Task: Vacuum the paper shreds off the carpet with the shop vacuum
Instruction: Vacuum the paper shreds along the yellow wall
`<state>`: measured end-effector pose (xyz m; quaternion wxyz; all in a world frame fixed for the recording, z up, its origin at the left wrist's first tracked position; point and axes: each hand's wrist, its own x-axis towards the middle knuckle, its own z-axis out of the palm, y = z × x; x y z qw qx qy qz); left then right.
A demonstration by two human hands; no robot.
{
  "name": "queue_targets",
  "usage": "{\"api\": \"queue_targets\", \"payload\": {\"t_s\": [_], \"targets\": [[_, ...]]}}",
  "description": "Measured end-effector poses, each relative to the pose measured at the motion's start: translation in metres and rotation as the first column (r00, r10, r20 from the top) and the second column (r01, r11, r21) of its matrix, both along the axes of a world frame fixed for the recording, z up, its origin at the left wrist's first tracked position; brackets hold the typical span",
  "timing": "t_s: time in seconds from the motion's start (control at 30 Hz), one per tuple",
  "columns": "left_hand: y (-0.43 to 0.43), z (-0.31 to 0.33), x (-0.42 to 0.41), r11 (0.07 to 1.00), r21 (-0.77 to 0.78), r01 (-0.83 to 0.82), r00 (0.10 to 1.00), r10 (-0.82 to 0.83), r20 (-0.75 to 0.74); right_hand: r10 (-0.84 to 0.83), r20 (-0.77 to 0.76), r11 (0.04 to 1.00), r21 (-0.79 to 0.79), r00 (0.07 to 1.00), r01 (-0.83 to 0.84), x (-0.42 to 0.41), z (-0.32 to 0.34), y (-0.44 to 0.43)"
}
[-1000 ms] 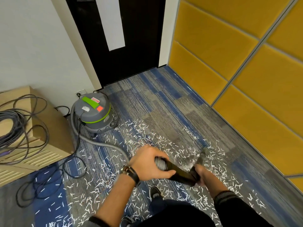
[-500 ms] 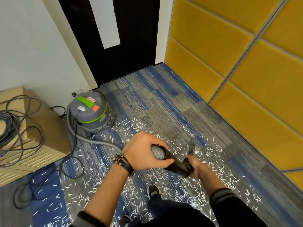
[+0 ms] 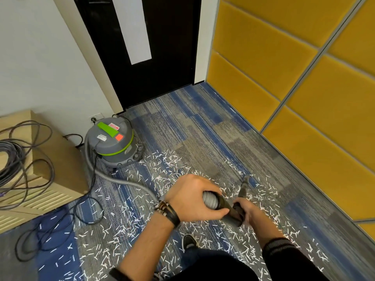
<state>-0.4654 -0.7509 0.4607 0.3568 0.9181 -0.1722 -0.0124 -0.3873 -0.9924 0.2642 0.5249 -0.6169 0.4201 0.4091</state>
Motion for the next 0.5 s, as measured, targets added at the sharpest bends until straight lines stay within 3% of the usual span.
{"api": "queue_targets", "payload": {"t_s": [0.23,0.5], "targets": [[0.037,0.006,0.018,0.992,-0.014,-0.124,0.992,0.124,0.037,0.014,0.056,0.995,0.1,0.998,-0.02,0.043,-0.015,0.046],[0.01,0.011,0.053,0.997,-0.074,-0.029,1.0,0.029,0.004,0.02,0.043,0.995,0.093,0.999,-0.024,0.039,-0.006,0.012]]}}
